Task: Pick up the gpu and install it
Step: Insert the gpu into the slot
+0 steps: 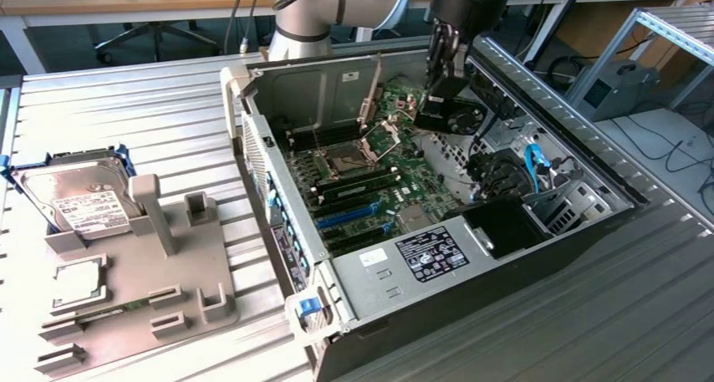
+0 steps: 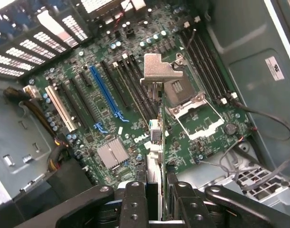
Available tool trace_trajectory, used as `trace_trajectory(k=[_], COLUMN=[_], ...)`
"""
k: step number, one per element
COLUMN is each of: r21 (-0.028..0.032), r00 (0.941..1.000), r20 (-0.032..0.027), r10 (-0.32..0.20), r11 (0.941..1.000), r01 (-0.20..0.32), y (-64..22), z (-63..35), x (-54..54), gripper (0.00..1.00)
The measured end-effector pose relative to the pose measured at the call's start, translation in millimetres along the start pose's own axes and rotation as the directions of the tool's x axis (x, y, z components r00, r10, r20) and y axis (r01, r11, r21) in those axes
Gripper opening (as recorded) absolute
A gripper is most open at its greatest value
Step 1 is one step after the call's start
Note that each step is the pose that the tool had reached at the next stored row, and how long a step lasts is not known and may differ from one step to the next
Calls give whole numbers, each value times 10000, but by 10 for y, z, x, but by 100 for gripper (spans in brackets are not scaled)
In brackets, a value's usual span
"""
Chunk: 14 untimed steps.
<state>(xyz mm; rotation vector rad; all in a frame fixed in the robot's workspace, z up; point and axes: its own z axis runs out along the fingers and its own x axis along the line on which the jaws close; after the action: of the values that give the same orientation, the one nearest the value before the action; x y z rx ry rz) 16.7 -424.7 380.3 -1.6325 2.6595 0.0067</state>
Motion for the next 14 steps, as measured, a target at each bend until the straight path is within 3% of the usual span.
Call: trace_trajectory(k=[7,12,14], r21=[-15,-26,-33], r00=[9969,9908,9859], r20=[7,13,15], r10=[-787,-1354,-1675], r11=[9969,9908,9859], r01=[787,1354,1675], y=[0,0,0], z=[1,2,2], x=[0,0,0], gripper=[27,27,27])
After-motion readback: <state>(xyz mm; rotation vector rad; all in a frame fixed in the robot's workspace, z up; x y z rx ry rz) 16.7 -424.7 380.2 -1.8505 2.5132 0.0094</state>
